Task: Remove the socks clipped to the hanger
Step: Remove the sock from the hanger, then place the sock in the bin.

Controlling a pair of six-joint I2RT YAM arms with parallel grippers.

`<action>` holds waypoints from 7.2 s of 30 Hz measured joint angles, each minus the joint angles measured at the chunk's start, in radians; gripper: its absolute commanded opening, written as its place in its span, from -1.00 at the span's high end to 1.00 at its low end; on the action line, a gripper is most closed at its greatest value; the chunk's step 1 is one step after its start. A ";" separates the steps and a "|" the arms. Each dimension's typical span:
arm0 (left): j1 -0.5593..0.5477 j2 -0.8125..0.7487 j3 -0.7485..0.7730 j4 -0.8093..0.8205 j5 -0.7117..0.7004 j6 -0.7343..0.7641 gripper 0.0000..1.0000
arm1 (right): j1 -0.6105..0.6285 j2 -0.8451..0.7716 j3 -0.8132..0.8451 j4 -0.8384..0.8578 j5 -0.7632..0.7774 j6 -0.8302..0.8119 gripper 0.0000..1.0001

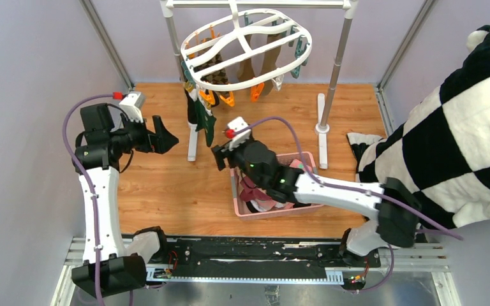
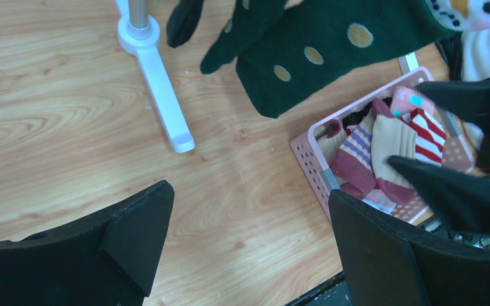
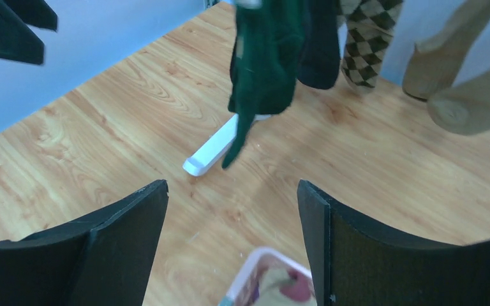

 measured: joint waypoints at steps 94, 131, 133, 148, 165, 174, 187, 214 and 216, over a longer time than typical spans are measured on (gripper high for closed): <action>-0.373 0.229 0.198 -0.156 0.596 0.106 1.00 | -0.253 -0.104 -0.182 0.500 -1.050 0.605 -0.17; -0.404 0.100 0.197 -0.132 0.439 0.081 1.00 | -0.262 0.149 0.095 0.621 -0.594 0.880 -0.65; -0.404 0.099 0.197 -0.131 0.438 0.081 1.00 | -0.262 0.153 0.098 0.642 -0.571 0.892 -0.61; -0.404 0.077 0.184 -0.127 0.436 0.077 1.00 | -0.262 0.254 0.150 0.719 -0.481 0.962 -0.28; -0.404 0.069 0.161 -0.119 0.428 0.078 1.00 | -0.285 0.255 0.194 0.780 -0.465 0.980 1.00; -0.404 0.057 0.136 -0.119 0.410 0.081 1.00 | -0.291 0.253 0.188 0.752 -0.493 0.988 -0.44; -0.404 0.006 0.095 -0.128 0.382 0.115 1.00 | -0.304 -0.024 -0.181 0.654 -0.559 0.896 -0.91; -0.406 -0.101 -0.001 -0.132 0.400 0.111 1.00 | -0.107 -0.145 -0.082 0.105 -0.986 -0.167 -0.95; -0.406 -0.100 -0.001 -0.132 0.400 0.110 1.00 | -0.089 -0.129 -0.082 0.100 -0.989 -0.186 -0.90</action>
